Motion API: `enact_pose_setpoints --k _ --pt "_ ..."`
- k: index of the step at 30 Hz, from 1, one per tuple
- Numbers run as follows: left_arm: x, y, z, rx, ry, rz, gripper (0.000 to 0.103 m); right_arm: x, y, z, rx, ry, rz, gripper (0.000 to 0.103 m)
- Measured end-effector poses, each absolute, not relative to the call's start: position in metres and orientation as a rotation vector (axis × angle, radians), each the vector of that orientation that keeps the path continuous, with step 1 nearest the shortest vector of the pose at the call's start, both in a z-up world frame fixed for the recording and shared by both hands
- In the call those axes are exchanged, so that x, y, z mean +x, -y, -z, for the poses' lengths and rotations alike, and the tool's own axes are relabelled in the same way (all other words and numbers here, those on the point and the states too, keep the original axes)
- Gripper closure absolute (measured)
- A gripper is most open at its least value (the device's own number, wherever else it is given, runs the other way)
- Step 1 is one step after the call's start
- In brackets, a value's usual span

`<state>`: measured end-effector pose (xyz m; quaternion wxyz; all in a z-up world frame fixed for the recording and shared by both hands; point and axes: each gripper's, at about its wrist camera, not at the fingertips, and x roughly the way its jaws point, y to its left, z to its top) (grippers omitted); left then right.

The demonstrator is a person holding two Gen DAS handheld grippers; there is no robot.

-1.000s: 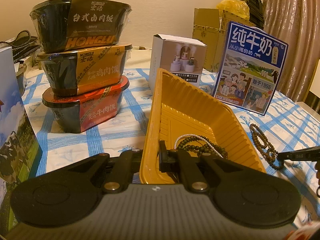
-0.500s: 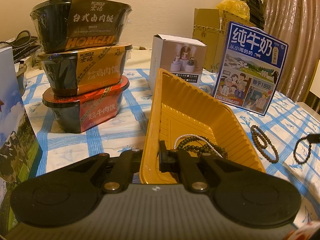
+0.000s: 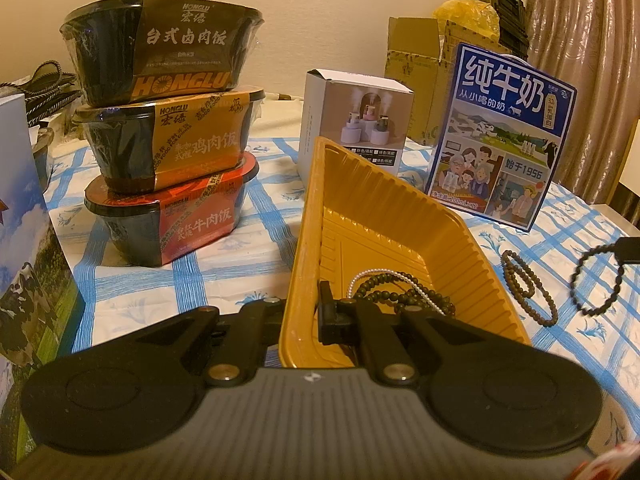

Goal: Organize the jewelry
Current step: 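Lift the brown bead bracelet and carry it toward the tray, then drop the brown bead bracelet into the tray by opening the right gripper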

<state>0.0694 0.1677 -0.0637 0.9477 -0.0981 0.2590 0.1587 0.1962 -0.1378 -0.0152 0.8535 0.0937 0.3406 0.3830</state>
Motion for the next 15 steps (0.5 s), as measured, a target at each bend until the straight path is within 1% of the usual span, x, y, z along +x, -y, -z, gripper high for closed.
enact_pose_setpoints --k 15 --pt "0.069 -0.168 0.063 -0.204 -0.526 -0.323 0.097 0.182 0.039 0.017 0.166 -0.744 -1.048 0.096"
